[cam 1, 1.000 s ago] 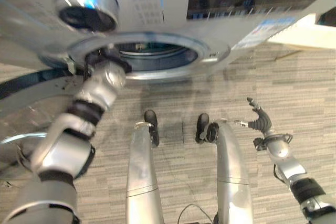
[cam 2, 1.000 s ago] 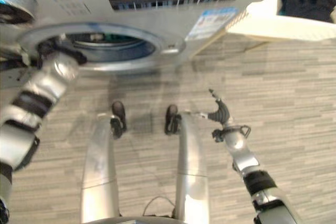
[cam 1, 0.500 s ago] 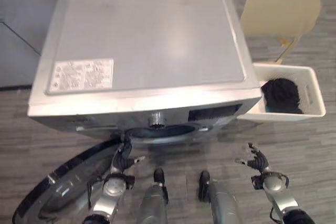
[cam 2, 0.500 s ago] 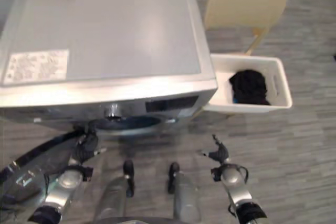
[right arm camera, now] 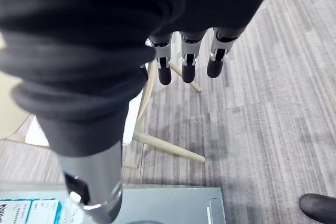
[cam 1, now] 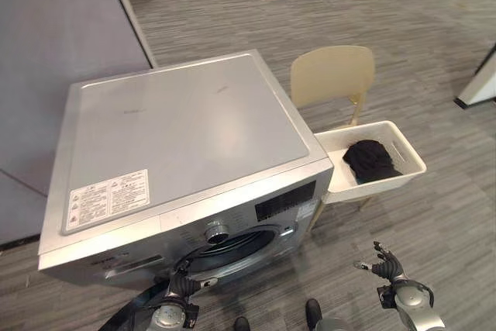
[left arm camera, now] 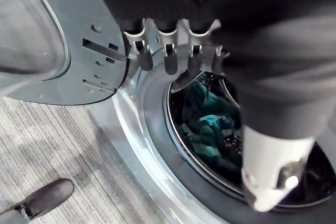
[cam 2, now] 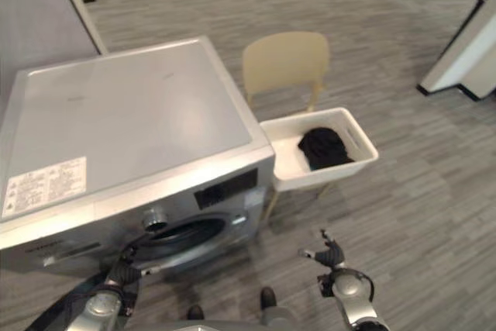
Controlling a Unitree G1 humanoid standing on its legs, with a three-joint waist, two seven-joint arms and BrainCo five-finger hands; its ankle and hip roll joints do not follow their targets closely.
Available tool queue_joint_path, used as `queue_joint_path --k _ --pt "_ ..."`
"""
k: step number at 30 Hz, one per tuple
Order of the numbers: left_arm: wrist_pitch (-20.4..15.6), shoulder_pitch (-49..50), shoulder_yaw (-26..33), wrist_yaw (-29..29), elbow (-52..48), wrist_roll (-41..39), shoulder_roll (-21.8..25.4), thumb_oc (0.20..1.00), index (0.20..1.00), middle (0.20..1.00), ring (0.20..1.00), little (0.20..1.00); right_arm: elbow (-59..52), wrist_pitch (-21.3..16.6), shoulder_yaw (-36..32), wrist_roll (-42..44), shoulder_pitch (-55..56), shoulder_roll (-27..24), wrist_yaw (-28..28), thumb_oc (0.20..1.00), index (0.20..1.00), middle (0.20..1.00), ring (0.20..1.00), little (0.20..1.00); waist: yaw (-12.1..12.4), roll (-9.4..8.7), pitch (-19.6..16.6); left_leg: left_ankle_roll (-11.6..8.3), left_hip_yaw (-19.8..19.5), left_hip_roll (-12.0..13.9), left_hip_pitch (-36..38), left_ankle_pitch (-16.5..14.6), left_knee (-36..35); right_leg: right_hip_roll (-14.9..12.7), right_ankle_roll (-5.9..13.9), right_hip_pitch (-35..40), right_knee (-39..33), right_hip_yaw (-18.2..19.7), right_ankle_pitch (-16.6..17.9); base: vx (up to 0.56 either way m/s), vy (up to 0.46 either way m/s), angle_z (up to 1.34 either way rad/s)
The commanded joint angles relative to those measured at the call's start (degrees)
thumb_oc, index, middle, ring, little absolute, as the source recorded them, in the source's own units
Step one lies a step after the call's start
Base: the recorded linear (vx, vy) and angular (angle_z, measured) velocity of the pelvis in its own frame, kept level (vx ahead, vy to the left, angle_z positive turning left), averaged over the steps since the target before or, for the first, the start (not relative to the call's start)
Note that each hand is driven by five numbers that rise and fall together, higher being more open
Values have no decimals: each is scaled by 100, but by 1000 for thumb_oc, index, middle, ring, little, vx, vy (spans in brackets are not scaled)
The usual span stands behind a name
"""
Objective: Grab the laundry basket,head to the washer,open it,put in the laundry and shut it.
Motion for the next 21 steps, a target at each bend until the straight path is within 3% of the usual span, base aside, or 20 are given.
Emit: queue_joint_path --k 1,2,3,4,5,6,7,8,11,16,17,18,19,20,21 --pt "-475 -698 -25 -159 -493 414 -55 1000 1000 1000 1000 1000 -52 -54 96 31 -206 -63 9 1000 1000 1000 1000 1000 -67 -110 199 95 152 33 -191 -276 264 -103 434 -214 77 -272 132 -85 -52 -147" --pt "-487 -704 -20 -149 -535 433 -29 1000 1000 1000 1000 1000 -98 -63 124 -1 -210 -36 25 1000 1000 1000 1000 1000 -13 -100 206 79 365 104 -137 -295 237 -174 415 -272 96 -554 148 -14 -131 -217" --pt "-478 -699 -36 -178 -579 471 -13 1000 1000 1000 1000 1000 -142 -73 142 -52 -178 2 29 1000 1000 1000 1000 1000 49 -53 217 39 672 224 -5 -323 222 -409 345 -308 178 -1465 96 73 -152 -195" --pt "-469 -690 -27 -201 -588 484 -9 1000 1000 1000 1000 1000 -174 -80 136 -66 -135 17 32 1000 1000 1000 1000 1000 67 -5 193 -11 755 293 124 -447 209 -533 379 -264 221 -1937 -16 90 -109 -176" --pt "-469 -687 -29 -202 -589 484 -10 1000 1000 1000 1000 1000 -180 -78 134 -68 -128 15 33 1000 1000 1000 1000 1000 61 1 201 -12 746 297 136 -456 212 -531 382 -249 228 -1947 -27 103 -170 -153" --pt "-453 -673 -4 -179 -574 517 -14 1000 1000 1000 1000 1000 -282 -97 155 -93 -94 9 23 1000 1000 1000 1000 1000 102 19 196 -65 1083 399 277 -422 212 -744 338 -264 377 -2691 -66 40 -172 -149" --pt "-441 -656 -16 -204 -556 543 -21 1000 1000 1000 1000 1000 -322 -78 153 -103 -58 9 28 1000 1000 1000 1000 1000 110 25 167 -72 1115 404 324 -438 178 -776 323 -244 401 -2806 -113 92 -294 -133" --pt "-440 -643 -38 -183 -540 573 -39 1000 1000 1000 1000 1000 -407 -85 156 -101 -23 -4 14 1000 1000 1000 1000 1000 64 34 154 -93 1218 443 359 -414 203 -795 315 -253 448 -2856 -138 106 -208 -127" --pt "-458 -630 -92 -210 -474 548 -119 1000 1000 1000 1000 1000 -527 -93 102 -43 137 -54 -20 1000 1000 1000 1000 1000 -101 103 128 -201 1266 630 374 -462 510 -635 193 -252 348 -2509 -251 129 -273 -101" --pt "-450 -660 -124 -229 -455 493 -183 1000 1000 1000 1000 1000 -569 -87 107 -51 163 -131 -33 1000 1000 1000 1000 1000 -143 167 166 -320 1230 827 265 -382 927 -475 91 -186 251 -2392 -301 58 -134 -21" --pt "-430 -680 -156 -232 -444 431 -230 1000 1000 1000 1000 1000 -607 -86 111 -8 133 -223 -62 1000 1000 1000 1000 1000 -116 170 248 -387 965 998 15 0 1657 -290 -55 -41 106 -2249 -369 100 -189 -4" --pt "-430 -691 -159 -231 -439 429 -237 1000 1000 1000 1000 1000 -611 -82 105 -4 129 -231 -61 1000 1000 1000 1000 1000 -115 195 257 -437 935 1070 -38 -19 1767 -240 -90 -28 81 -2260 -370 148 -257 -8" --pt "-450 -704 -188 -177 -448 365 -253 1000 1000 1000 1000 1000 -625 -98 95 25 78 -303 -133 1000 1000 1000 1000 1000 -51 199 310 -457 592 1075 -230 166 2077 -151 -160 41 3 -2194 -413 183 -199 -41" --pt "-518 -704 -211 -99 -498 200 -307 1000 1000 1000 1000 1000 -707 -157 148 107 -29 -312 -139 1000 1000 1000 1000 1000 164 31 377 -107 -602 280 -884 -281 2017 -91 -208 139 -177 -1862 -401 185 -172 -66" --pt "-518 -704 -211 -99 -498 200 -307 1000 1000 1000 1000 1000 -707 -157 148 107 -29 -312 -139 1000 1000 1000 1000 1000 163 31 376 -107 -603 280 -885 -281 2018 -91 -208 138 -177 -1862 -402 131 -102 -126"
